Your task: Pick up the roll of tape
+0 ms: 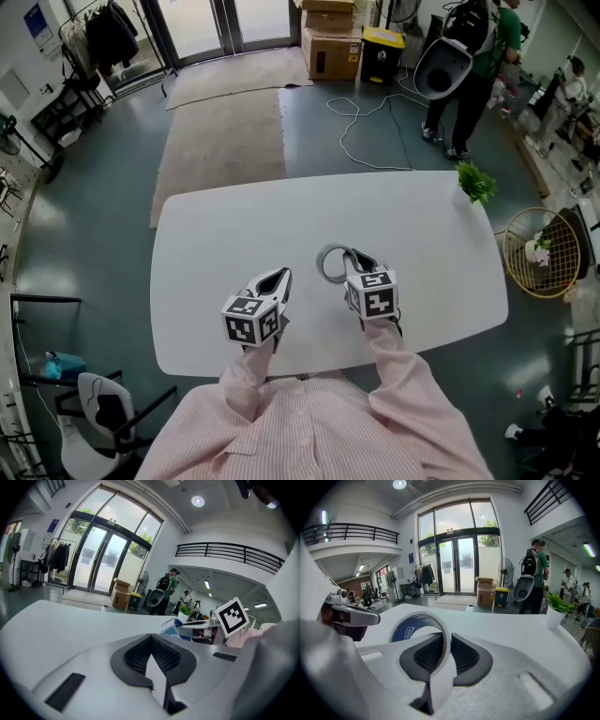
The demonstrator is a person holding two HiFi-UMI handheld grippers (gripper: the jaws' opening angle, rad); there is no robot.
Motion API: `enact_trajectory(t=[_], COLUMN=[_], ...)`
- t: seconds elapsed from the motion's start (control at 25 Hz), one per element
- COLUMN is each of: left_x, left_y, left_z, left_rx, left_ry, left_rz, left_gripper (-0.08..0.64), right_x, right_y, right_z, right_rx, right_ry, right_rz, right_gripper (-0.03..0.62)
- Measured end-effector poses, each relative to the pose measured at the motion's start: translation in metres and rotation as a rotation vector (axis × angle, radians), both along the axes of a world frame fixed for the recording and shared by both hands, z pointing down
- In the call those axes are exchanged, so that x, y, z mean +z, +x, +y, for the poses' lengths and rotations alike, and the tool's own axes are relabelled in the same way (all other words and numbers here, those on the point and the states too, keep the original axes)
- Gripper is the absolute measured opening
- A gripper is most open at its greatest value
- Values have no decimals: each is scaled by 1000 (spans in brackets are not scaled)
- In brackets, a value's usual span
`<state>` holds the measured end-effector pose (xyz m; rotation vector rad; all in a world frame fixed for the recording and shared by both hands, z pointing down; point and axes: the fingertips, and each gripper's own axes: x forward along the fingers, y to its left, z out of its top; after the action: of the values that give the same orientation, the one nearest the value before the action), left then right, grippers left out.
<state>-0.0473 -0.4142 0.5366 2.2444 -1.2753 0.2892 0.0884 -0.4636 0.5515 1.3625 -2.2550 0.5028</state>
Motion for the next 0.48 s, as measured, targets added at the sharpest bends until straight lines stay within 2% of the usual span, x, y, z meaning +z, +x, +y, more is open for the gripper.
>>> enact_trajectory(t=[0.28, 0.48], left_x=[-36, -58], left_y=[-7, -13], left_z=[1, 4], left_rx=[-6, -18], left_ry=[100, 167], left_rz=[-5, -8], left_gripper=[1, 0], right_x=[-43, -69], right_y=[-4, 0], right_z=[12, 20], right_rx=[13, 17], right_ry=[138, 240], right_rz=[-107, -147], right_gripper=[57, 57])
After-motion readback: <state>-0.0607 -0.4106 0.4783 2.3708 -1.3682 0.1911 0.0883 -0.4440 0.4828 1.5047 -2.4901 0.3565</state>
